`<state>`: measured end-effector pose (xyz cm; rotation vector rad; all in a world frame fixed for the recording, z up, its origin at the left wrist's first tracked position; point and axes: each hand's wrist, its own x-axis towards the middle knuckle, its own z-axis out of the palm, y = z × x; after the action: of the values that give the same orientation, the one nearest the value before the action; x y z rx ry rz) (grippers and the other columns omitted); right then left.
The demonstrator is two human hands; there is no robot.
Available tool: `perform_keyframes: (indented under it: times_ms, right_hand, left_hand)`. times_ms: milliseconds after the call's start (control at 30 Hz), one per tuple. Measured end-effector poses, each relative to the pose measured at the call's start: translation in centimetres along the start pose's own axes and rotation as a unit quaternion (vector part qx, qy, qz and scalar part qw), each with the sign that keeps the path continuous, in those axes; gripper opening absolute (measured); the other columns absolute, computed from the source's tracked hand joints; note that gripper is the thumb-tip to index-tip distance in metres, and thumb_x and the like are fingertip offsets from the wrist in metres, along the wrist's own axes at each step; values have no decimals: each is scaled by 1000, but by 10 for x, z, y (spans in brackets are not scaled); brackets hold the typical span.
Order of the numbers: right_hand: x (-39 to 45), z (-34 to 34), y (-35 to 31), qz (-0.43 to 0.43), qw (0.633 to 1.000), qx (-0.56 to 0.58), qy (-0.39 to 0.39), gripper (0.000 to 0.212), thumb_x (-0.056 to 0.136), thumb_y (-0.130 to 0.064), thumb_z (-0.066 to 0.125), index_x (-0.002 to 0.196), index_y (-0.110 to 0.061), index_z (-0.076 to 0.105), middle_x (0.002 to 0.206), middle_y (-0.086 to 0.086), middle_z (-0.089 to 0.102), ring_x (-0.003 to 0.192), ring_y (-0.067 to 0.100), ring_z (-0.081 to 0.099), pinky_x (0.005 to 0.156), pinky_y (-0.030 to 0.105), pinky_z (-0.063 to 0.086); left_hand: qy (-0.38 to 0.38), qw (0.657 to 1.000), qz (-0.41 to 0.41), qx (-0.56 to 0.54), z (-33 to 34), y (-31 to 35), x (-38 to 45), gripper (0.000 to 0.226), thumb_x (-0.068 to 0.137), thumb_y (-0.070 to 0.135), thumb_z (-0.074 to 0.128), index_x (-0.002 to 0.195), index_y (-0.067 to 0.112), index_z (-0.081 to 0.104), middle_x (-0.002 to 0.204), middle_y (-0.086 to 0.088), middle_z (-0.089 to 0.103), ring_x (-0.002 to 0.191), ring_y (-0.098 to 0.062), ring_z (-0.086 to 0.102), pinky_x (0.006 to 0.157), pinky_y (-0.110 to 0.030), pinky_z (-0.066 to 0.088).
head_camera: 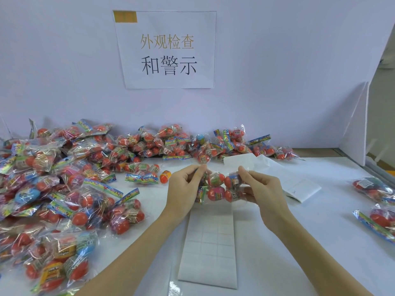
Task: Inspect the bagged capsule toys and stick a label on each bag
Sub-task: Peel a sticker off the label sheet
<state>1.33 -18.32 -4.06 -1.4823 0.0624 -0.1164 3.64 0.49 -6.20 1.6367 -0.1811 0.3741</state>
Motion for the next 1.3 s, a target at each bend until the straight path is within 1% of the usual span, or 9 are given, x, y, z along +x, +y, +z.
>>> perform_keyframes:
  times_ms: [100, 233, 333, 467, 667, 833, 967, 1200, 1300]
  right_hand:
    - [-2, 1, -2, 12, 1000, 23, -11, 26, 100, -34, 67, 90, -20, 86, 92, 10, 80, 77, 23, 74, 63, 24, 58]
    - [-3, 3, 0, -17, 1000, 5, -15, 29, 104, -31, 62, 92, -20, 85, 90, 8, 81, 76, 20, 78, 62, 24, 60]
    - [-2, 3, 3, -39, 999, -13, 6, 22, 102, -28, 65, 96, -16, 82, 89, 10, 80, 77, 25, 78, 64, 30, 63]
    - [0, 4, 4, -62, 997, -40, 22, 29, 102, -31, 65, 88, -11, 81, 82, 9, 79, 75, 28, 78, 64, 38, 65]
    - [-1, 4, 4, -59, 998, 3, 14, 36, 102, -37, 63, 83, -13, 83, 88, 10, 80, 76, 31, 76, 71, 37, 66]
    - [-1, 2, 1, 11, 992, 39, -116, 48, 97, -53, 56, 111, -12, 78, 99, 17, 78, 86, 31, 78, 68, 34, 63]
    - [-1, 3, 6, 0, 982, -18, -188, 32, 100, -31, 66, 118, -5, 69, 102, 17, 78, 91, 36, 77, 67, 30, 61]
    - [1, 3, 9, -41, 987, -41, -147, 16, 106, -19, 58, 113, -15, 73, 89, 10, 78, 71, 15, 66, 59, 20, 49]
    - [1, -1, 8, -64, 988, -57, -127, 23, 108, -14, 55, 105, -23, 75, 74, 8, 62, 63, 16, 48, 57, 19, 41]
  left_hand:
    - [17, 1000, 14, 9, 0, 0, 0, 27, 105, 27, 61, 85, 19, 78, 76, 1, 77, 70, -10, 70, 65, -21, 53]
    - [36, 996, 49, 65, 2, -4, -1, 33, 105, 30, 59, 81, 12, 72, 70, -6, 67, 68, -30, 61, 67, -43, 49]
    - [45, 992, 64, 96, 7, -3, -4, 33, 106, 30, 57, 78, 18, 68, 69, 7, 65, 62, -11, 58, 62, -31, 49]
    - [40, 990, 79, 106, 12, -2, -8, 31, 109, 27, 52, 84, 17, 67, 75, 13, 66, 66, -8, 60, 59, -16, 44]
    - [55, 992, 76, 87, 8, 4, -6, 38, 109, 27, 50, 81, 4, 60, 66, -9, 52, 50, -18, 46, 47, -31, 42]
    - [86, 992, 59, 73, 6, 8, -4, 38, 111, 27, 47, 73, 23, 51, 54, 9, 41, 50, -13, 35, 52, -23, 33]
    - [92, 993, 34, 61, 1, 7, -2, 42, 110, 35, 47, 72, 17, 46, 57, -2, 40, 51, -24, 34, 52, -41, 32]
    - [89, 995, 8, 50, -4, 6, 7, 44, 109, 36, 51, 76, 5, 53, 57, -3, 40, 50, -19, 34, 51, -35, 32]
    - [72, 995, 17, 69, -7, 10, 3, 42, 107, 46, 52, 83, 13, 63, 57, 7, 54, 49, -23, 53, 53, -35, 46]
